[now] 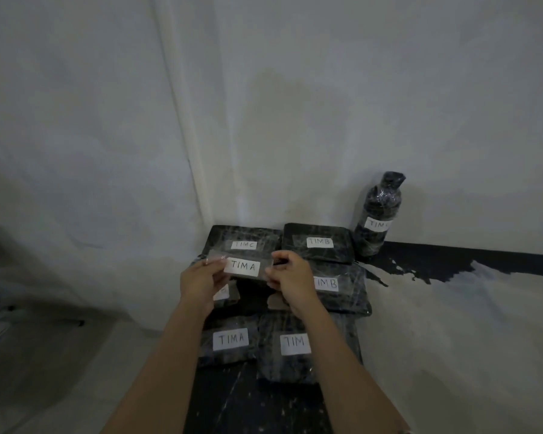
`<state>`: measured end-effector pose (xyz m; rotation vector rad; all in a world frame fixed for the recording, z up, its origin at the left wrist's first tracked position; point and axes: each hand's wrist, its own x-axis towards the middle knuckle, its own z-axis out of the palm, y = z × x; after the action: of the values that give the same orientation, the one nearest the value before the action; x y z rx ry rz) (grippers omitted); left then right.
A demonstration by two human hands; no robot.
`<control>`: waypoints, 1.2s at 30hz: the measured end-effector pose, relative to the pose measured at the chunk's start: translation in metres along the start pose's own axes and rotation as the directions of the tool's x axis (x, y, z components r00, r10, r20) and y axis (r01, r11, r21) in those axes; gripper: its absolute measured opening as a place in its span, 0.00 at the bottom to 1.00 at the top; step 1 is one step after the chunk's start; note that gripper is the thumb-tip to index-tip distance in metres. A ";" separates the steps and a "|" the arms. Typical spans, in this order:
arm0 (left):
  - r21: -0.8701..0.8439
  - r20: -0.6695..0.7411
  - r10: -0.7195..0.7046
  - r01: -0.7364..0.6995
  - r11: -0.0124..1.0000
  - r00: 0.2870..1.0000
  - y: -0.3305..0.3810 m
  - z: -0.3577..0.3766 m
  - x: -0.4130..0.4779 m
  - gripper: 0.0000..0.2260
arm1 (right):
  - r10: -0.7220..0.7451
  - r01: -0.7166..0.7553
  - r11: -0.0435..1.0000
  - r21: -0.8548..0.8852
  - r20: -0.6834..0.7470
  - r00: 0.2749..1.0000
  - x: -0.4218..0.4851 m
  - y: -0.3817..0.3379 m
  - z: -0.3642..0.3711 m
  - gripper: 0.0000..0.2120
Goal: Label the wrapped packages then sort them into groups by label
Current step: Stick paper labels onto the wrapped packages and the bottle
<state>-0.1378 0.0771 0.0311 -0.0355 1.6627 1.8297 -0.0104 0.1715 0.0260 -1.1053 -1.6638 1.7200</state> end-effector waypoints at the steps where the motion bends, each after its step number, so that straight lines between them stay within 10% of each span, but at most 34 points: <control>1: 0.016 -0.002 0.004 -0.004 1.000 1.000 0.001 0.001 0.006 0.04 | -0.010 0.010 1.000 -0.029 -0.007 1.000 0.007 0.001 0.001 0.12; 15: 0.387 -0.133 0.239 -0.172 0.906 0.962 -0.005 0.003 0.054 0.08 | 0.009 -0.056 0.972 -0.227 -0.203 0.979 0.054 0.014 0.031 0.08; 31: 0.664 -0.202 0.227 -0.037 0.747 0.953 -0.016 -0.011 0.077 0.07 | -0.002 -0.098 0.918 -0.384 -0.252 0.968 0.059 0.021 0.034 0.05; 36: 0.687 -0.203 0.248 -0.043 0.725 0.947 -0.017 -0.009 0.081 0.09 | -0.005 -0.051 0.960 -0.274 -0.199 0.980 0.053 0.018 0.046 0.20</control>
<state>-0.1972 0.1040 -0.0206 0.1651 2.5242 1.2440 -0.0740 0.1861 -0.0064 -1.3799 -1.8062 1.3636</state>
